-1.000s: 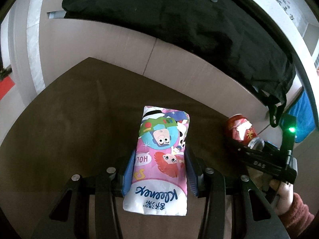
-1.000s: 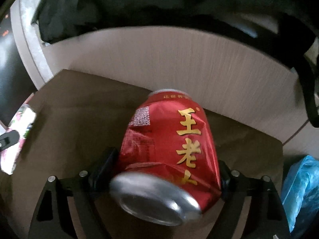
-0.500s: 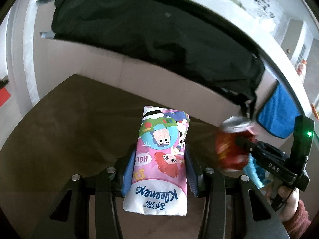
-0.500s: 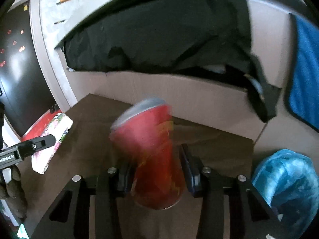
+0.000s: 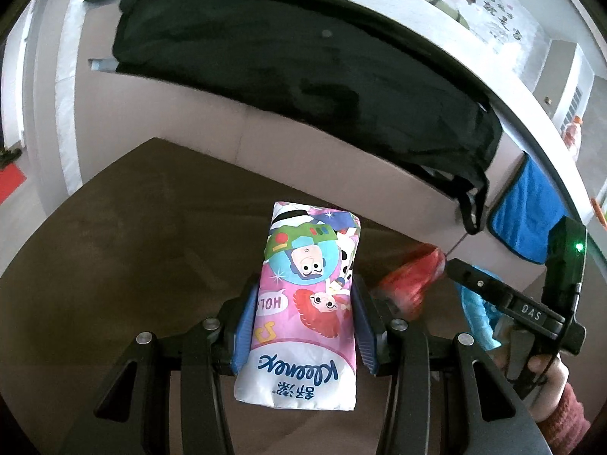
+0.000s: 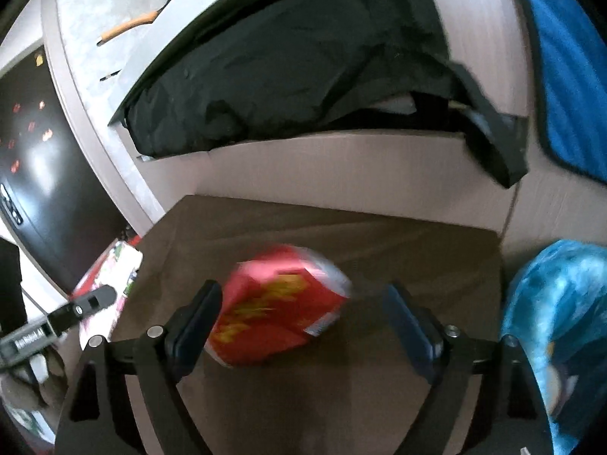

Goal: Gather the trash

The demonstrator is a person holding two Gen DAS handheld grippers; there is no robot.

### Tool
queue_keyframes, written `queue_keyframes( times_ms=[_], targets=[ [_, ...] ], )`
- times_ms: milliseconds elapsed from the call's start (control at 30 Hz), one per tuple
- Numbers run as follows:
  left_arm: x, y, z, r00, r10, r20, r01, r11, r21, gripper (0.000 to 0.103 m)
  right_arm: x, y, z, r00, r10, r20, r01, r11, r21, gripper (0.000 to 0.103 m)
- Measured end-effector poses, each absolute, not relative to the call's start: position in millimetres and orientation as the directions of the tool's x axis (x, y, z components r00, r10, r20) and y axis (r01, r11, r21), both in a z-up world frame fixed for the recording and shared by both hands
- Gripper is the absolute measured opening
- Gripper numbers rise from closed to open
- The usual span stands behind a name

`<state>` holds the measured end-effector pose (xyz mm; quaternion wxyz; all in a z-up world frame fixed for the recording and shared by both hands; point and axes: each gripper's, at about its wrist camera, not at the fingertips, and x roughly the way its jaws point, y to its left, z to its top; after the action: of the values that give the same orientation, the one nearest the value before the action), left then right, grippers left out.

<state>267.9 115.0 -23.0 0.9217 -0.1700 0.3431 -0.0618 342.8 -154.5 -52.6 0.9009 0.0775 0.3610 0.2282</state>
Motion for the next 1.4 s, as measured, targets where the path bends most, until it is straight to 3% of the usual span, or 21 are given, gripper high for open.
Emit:
queue_keyframes(
  times_ms=[200,500,733,967,1067,1200,1400],
  targets=[
    [270,138,-37,0.745,-0.246,-0.620,-0.006,0.927,-0.375,0.046,368,-106,-73,0.598,0.365,-0.714,-0.293,0.928,0.229,0.086],
    [280,163,-53,0.740,-0.265,-0.618,-0.017,0.911,-0.411,0.046,415,-76,-99,0.545,0.361,-0.757,-0.303,0.926,0.224,0.086],
    [286,174,-51,0.735,-0.263,-0.625,-0.006,0.919,-0.393,0.046,430,-56,-86,0.566,0.419,-0.710,-0.402,0.892,0.206,0.086],
    [293,185,-62,0.732,-0.270,-0.625,-0.034,0.902,-0.430,0.046,400,-50,-65,0.673,0.371,-0.639,-0.532,0.844,-0.070,0.089],
    [294,184,-67,0.723,-0.279,-0.633,-0.033,0.900,-0.435,0.046,397,-53,-57,0.693,0.378,-0.614,-0.532,0.843,-0.082,0.090],
    [295,184,-69,0.717,-0.284,-0.637,-0.030,0.900,-0.435,0.046,405,-46,-56,0.660,0.404,-0.634,-0.566,0.821,-0.066,0.090],
    [297,185,-71,0.715,-0.286,-0.638,-0.038,0.895,-0.445,0.046,441,-40,-77,0.672,0.318,-0.669,-0.520,0.846,-0.119,0.094]
  ],
)
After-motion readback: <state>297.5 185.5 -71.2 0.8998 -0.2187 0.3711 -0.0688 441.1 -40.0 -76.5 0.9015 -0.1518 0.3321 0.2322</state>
